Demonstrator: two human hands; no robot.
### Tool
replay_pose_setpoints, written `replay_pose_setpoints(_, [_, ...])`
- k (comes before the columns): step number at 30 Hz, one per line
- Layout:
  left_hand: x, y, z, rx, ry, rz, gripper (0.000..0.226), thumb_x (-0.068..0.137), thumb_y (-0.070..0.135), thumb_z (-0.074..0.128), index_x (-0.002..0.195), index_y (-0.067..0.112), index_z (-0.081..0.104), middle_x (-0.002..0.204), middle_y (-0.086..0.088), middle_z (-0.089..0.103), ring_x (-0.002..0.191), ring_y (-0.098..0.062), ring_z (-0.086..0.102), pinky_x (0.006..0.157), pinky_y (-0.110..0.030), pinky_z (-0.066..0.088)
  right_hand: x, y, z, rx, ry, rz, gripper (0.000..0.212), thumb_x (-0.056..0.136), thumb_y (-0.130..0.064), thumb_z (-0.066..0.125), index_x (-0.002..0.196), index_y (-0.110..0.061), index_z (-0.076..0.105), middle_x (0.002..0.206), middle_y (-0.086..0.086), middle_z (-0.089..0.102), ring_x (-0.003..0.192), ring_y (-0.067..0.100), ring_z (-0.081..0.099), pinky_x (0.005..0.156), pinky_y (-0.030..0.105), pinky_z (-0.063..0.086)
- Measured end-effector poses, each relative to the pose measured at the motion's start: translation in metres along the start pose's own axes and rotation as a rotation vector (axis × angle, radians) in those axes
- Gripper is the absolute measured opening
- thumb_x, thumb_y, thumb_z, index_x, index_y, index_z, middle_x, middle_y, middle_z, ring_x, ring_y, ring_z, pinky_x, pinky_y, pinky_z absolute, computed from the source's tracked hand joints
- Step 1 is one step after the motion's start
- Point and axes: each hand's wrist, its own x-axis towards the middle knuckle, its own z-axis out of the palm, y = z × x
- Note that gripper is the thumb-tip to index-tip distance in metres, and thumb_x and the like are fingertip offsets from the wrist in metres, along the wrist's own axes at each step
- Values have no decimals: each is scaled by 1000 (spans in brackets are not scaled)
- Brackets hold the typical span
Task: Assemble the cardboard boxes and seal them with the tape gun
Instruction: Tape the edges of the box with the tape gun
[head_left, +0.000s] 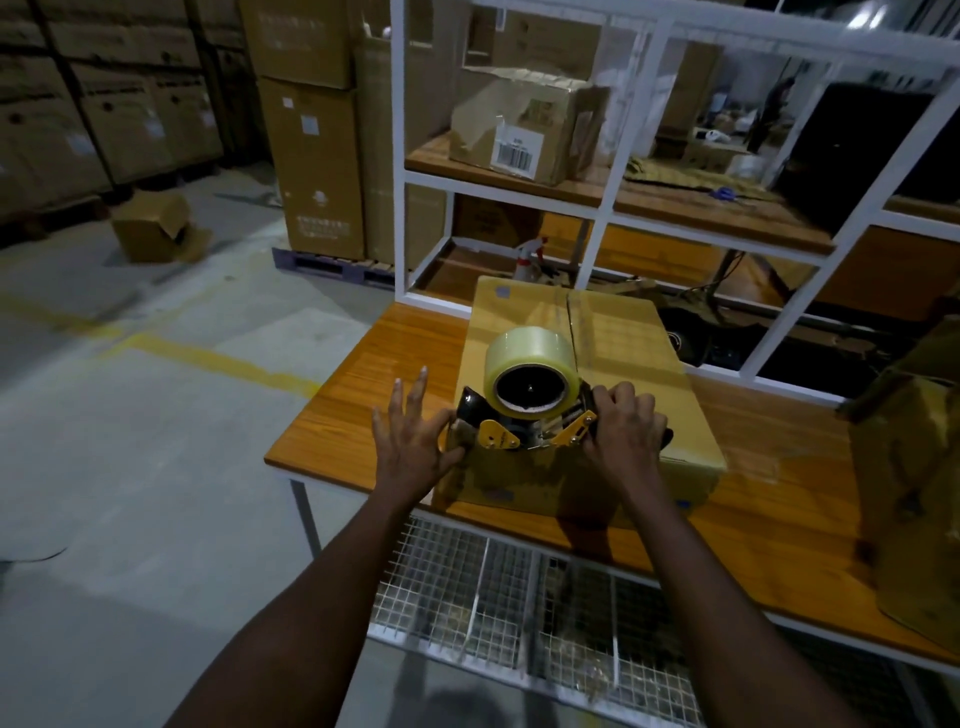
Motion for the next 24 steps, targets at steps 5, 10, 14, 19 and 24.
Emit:
replay_pose_setpoints(5, [0,5,-1,67,24,-16,49,73,59,75,112,34,61,163,-5,18,148,-39,17,103,-73,26,-5,57,-1,-7,21,21,53,71,-21,79,119,-13,58,108,15,51,95,37,48,76,46,40])
replay_pose_setpoints(10, [-2,30,-8,154,8,-88,47,73,50,79,112,30,63,149,-6,43,141,-40,29,102,-69,29,-7,96,0,11,-8,48,50,74,-22,77,120,-12,57,109,15,50,97,37,48,77,46,39])
replay_pose_setpoints(14, [-6,61,-12,239,8,-29,49,73,40,71,117,22,59,146,-9,47,135,-34,40,101,-57,32,-5,96,-2,-9,-28,22,51,77,-24,76,122,-15,55,114,13,50,101,35,47,81,45,40])
replay_pose_setpoints(19, [-12,100,-7,279,-205,51,92,83,70,18,156,16,24,161,-5,27,146,-26,28,115,-53,20,-1,99,-1,23,-28,3,49,81,-22,72,125,-17,52,116,12,48,103,33,46,82,43,38])
replay_pose_setpoints(24, [-19,97,-6,325,-236,18,85,88,66,2,158,20,14,165,1,15,150,-23,19,117,-57,14,0,106,0,76,-36,-29,44,83,-22,70,123,-16,54,115,13,50,102,36,47,80,45,39])
